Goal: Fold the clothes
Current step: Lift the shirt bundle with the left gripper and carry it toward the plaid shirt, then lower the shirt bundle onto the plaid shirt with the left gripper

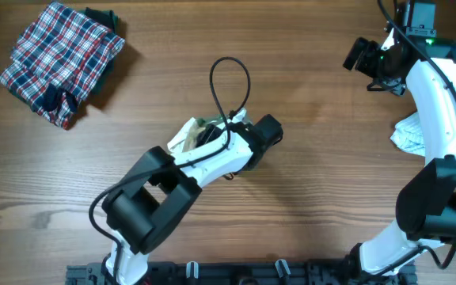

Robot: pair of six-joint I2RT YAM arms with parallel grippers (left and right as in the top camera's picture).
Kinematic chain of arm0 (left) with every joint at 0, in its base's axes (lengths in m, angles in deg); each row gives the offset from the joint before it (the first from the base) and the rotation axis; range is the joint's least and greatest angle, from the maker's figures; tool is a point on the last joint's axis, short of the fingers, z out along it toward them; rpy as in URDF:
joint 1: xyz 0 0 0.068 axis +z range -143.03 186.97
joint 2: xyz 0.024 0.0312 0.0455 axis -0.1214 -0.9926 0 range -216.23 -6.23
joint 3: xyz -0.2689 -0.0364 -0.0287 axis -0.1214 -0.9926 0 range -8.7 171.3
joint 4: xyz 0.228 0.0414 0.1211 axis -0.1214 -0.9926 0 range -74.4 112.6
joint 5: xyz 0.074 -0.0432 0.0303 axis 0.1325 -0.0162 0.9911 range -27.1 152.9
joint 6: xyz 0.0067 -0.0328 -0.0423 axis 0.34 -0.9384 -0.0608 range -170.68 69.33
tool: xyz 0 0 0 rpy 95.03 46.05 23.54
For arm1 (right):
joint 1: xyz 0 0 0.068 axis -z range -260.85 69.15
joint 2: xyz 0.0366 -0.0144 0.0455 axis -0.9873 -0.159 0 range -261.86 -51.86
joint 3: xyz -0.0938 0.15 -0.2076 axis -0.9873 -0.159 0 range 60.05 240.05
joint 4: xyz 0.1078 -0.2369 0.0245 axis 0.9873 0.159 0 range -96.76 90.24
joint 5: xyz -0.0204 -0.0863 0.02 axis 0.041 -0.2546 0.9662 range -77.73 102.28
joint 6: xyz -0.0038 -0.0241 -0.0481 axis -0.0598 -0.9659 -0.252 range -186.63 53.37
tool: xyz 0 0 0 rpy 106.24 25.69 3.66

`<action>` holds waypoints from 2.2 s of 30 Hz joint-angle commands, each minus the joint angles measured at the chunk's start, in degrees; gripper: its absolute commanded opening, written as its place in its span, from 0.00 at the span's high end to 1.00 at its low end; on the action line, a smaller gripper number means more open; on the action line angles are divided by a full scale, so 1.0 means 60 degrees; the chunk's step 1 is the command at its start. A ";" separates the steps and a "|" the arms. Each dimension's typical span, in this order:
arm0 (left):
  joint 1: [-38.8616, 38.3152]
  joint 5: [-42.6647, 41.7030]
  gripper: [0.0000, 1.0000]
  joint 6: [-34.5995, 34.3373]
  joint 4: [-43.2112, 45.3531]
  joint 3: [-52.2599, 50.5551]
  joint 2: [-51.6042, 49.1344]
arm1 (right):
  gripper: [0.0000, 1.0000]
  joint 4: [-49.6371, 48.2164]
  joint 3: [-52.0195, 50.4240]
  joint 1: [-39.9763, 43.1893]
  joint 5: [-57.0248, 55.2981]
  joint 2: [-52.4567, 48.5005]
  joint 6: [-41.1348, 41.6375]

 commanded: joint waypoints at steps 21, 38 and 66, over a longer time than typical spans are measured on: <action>0.1173 0.1191 0.96 -0.0022 0.0514 0.0492 0.0022 | 0.00 0.0058 0.0131 0.0004 -0.0160 0.0237 -0.0160; 0.3614 0.2284 0.96 0.0299 0.0732 0.1832 0.1417 | 0.00 0.0007 0.0131 0.0004 -0.0157 0.0237 -0.0171; 0.9125 0.1239 0.96 0.6368 0.6615 0.4248 -0.1027 | 0.00 0.0492 0.0131 0.0004 -0.0120 0.0237 -0.0142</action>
